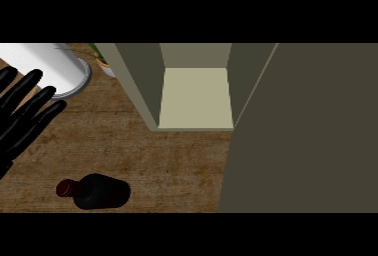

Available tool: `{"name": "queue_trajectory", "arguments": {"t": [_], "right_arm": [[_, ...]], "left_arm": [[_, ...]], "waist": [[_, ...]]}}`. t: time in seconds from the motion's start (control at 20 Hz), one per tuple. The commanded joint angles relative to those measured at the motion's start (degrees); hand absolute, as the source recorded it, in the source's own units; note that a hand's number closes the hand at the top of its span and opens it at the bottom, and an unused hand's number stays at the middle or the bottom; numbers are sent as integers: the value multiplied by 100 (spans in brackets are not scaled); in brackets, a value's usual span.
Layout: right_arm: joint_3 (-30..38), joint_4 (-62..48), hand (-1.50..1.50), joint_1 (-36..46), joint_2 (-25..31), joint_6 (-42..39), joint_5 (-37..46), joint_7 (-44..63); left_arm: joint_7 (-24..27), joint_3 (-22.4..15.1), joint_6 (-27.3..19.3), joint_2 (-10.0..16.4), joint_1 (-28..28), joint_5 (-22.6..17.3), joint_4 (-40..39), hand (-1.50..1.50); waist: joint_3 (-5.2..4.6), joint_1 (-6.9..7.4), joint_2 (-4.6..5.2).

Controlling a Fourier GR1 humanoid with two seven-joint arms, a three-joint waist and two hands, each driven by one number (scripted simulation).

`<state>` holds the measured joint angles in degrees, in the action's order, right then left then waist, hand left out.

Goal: Pick up the wine, place it into the cabinet and close the cabinet

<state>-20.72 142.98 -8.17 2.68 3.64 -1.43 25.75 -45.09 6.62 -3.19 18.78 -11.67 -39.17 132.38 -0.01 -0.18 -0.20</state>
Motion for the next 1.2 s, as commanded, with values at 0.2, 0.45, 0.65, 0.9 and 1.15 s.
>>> {"name": "queue_trajectory", "arguments": {"t": [0.2,0.45,0.65,0.9,1.15], "right_arm": [[-461,1203,-150,122,108,489,651,987],[-892,1115,-150,131,193,737,1088,981],[-754,1091,-150,310,309,822,859,1005],[-979,818,-150,928,185,1190,1329,1246],[-946,1089,-150,431,542,1130,1006,1011]], "left_arm": [[-130,-3,23,15,325,147,415,-150],[-123,-97,17,-27,347,323,270,-150],[135,168,412,-5,372,180,-170,-150],[571,116,864,-153,630,338,-646,-150],[1290,-140,1351,-500,1302,836,-883,-150]], "waist": [[-4,-11,-13],[-6,-36,-20],[-5,-30,-3],[-14,-23,-3],[-8,-48,-7]]}}
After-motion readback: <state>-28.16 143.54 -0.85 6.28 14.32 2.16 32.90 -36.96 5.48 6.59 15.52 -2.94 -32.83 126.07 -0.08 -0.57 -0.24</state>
